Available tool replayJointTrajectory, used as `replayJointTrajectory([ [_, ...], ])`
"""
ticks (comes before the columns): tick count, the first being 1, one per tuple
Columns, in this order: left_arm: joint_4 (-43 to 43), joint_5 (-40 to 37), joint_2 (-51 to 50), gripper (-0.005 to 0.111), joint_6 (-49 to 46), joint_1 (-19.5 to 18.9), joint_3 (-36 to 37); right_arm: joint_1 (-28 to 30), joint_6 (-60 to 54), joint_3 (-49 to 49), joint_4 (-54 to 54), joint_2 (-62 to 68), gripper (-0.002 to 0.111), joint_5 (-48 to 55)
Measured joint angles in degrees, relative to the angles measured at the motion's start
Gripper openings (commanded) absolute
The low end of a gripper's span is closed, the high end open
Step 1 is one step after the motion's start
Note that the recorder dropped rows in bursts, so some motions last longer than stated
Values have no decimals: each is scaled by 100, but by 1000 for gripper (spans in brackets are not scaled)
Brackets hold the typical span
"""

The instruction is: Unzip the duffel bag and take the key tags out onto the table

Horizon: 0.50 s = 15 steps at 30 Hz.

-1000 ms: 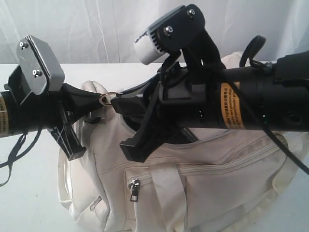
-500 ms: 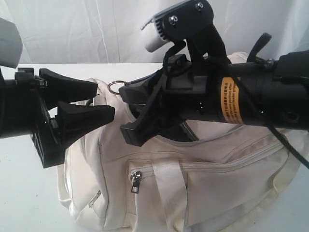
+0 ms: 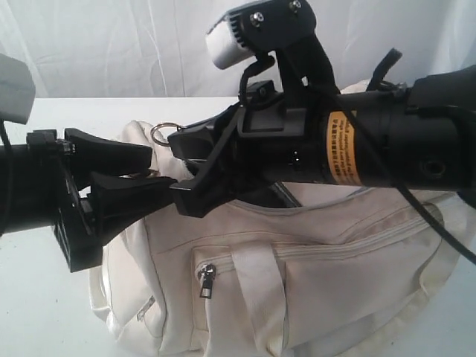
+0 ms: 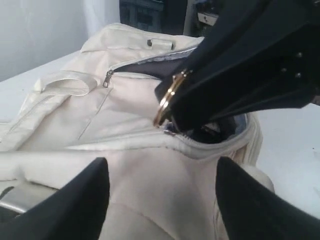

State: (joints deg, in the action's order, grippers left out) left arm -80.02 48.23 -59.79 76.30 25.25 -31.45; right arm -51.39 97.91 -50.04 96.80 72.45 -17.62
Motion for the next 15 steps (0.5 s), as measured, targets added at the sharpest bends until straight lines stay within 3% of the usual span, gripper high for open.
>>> replayJointTrajectory([
  [5, 140, 39, -457, 50, -150, 40, 0, 0, 0, -2, -224, 15, 0, -46],
  [12, 649, 7, -807, 3, -991, 342, 0, 0, 0, -12, -536, 220, 0, -100],
  [15, 261, -18, -835, 0, -1062, 342, 0, 0, 0, -138, -564, 502, 0, -75],
])
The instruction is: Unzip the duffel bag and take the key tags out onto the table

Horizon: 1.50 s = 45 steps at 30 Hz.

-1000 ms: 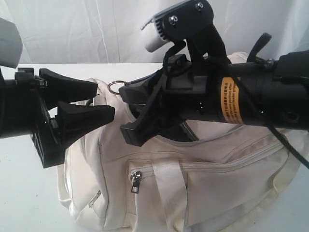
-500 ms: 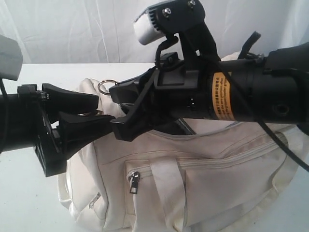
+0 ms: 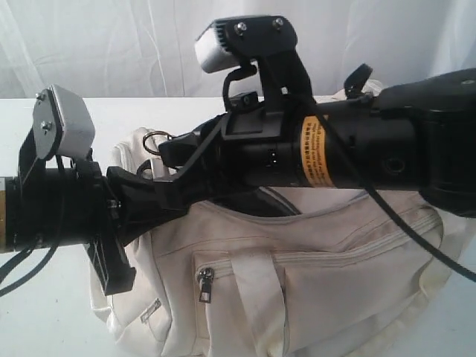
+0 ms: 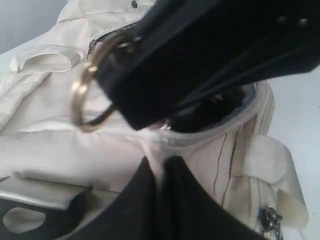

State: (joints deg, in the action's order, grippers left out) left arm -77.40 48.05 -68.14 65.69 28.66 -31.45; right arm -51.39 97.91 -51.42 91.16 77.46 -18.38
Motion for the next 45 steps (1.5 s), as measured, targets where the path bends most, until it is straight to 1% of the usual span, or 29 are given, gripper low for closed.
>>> replayJointTrajectory([
  [4, -498, -31, 0, 0, 179, 0, -13, 0, 0, -298, 22, 414, 0, 52],
  [11, -794, -196, 0, 0, 511, -35, -43, 35, 18, -707, 91, 960, 0, 146],
  [22, -781, -126, -10, 0, 544, -45, -101, 734, 360, -784, 157, 1037, 0, -720],
  [28, -747, -50, -22, 0, 544, -76, -101, 872, 644, -1035, 281, 1305, 0, -1083],
  [36, -713, -110, -56, 0, 554, -138, -101, 912, 898, -1561, 437, 1882, 0, -1384],
  [45, -701, -11, -65, 0, 519, -135, -120, 1325, 1243, -1643, 533, 1960, 0, -2040],
])
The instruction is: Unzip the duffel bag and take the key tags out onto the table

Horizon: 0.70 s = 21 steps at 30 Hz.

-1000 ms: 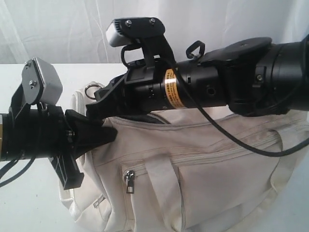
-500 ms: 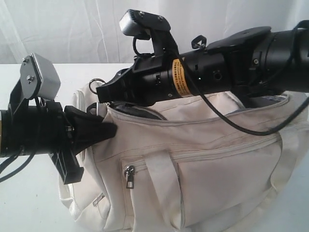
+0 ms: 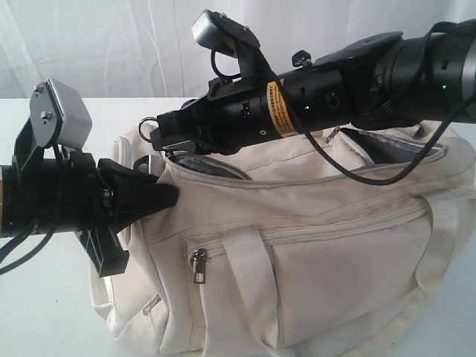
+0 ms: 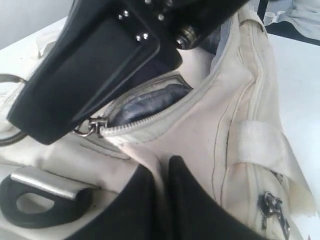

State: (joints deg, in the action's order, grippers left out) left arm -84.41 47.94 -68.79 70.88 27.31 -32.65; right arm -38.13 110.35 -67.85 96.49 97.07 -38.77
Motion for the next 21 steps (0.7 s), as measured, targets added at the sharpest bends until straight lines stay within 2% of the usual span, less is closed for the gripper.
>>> replayJointTrajectory([
  [10, 35, 86, -28, 0, -50, 0, 0, 178, 279, -50, 22, 150, 2, -411],
  [14, -11, 136, -28, 1, -72, 0, 0, 188, 183, -50, 22, 139, 20, -317],
  [15, -237, 487, -28, 2, -116, 0, 26, 227, 84, -101, -76, 124, 27, 283],
  [18, -829, 1185, -2, 14, -217, 111, 102, 550, -87, -201, -235, 86, 52, 1433],
  [21, -942, 1418, -2, 28, -219, 137, 114, 623, -232, -214, 67, -77, 63, 1447],
])
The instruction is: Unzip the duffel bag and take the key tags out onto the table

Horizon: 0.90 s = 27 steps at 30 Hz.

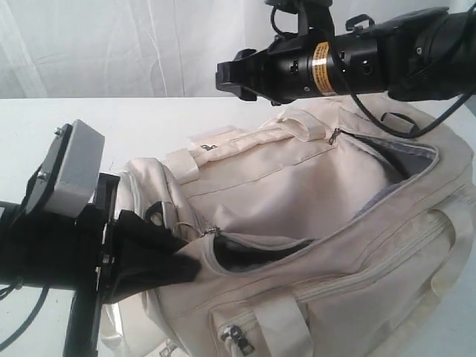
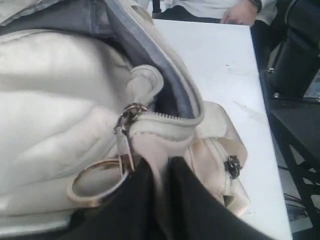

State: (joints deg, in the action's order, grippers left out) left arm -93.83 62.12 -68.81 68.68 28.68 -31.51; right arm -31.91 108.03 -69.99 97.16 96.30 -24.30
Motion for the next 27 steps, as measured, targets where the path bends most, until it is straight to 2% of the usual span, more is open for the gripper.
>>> replayJointTrajectory([
  [4, -63, 88, 0, 39, 43, 10, 0, -26, -201, 0, 198, -344, 61, -777],
  [10, -75, -77, 0, 46, 126, 18, 0, -26, -375, 11, 236, -1076, 51, -1727],
  [18, -85, -349, 0, 58, 126, 32, 0, -26, -433, 688, 236, -1640, 51, -2434],
  [27, -97, -464, 0, 59, 126, 44, 0, -26, -713, 1839, 281, -1926, 50, -3282],
])
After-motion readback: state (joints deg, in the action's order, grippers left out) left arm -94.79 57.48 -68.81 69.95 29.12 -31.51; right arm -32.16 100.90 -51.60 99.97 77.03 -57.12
